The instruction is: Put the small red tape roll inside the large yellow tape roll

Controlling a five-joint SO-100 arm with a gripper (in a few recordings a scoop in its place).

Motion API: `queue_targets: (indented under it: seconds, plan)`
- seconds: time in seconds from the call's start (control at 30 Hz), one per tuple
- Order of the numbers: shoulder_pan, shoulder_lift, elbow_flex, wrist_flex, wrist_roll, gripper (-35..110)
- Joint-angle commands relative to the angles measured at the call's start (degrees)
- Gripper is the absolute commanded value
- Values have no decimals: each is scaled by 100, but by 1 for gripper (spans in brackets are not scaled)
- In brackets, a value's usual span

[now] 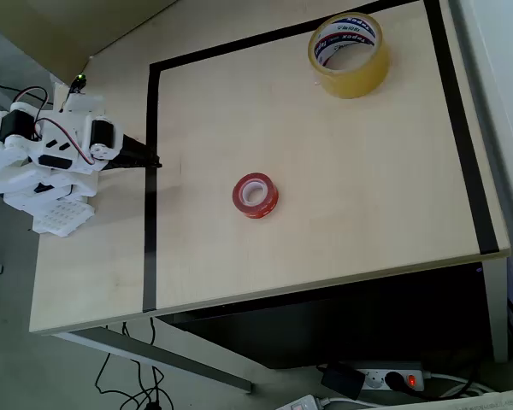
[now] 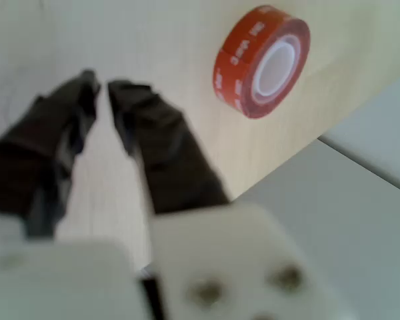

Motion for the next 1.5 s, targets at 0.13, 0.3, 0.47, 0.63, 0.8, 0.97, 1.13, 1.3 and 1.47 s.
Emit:
queue_targets:
  seconds: [0.13,0.3,0.47,0.63,0.8,0.97,1.13,1.3,1.47]
  plan:
    - [1380,-1775,-1854,97,176,0]
    - [1512,-3111,-3094,88,176,0]
    - [1872,-5045,-4711,167,176,0]
    - [1995,-5757,-5449,422,-1283,7]
    - [1714,-7690,-6759,1011,-1406,15]
    - [1705,-9018,-7383,1002,-1415,26]
    - [1652,-9448,-7550,940,-1415,33]
    - [1679,-9870,-7717,826,-1424,33]
    - [1696,-10213,-7805,668,-1441,34]
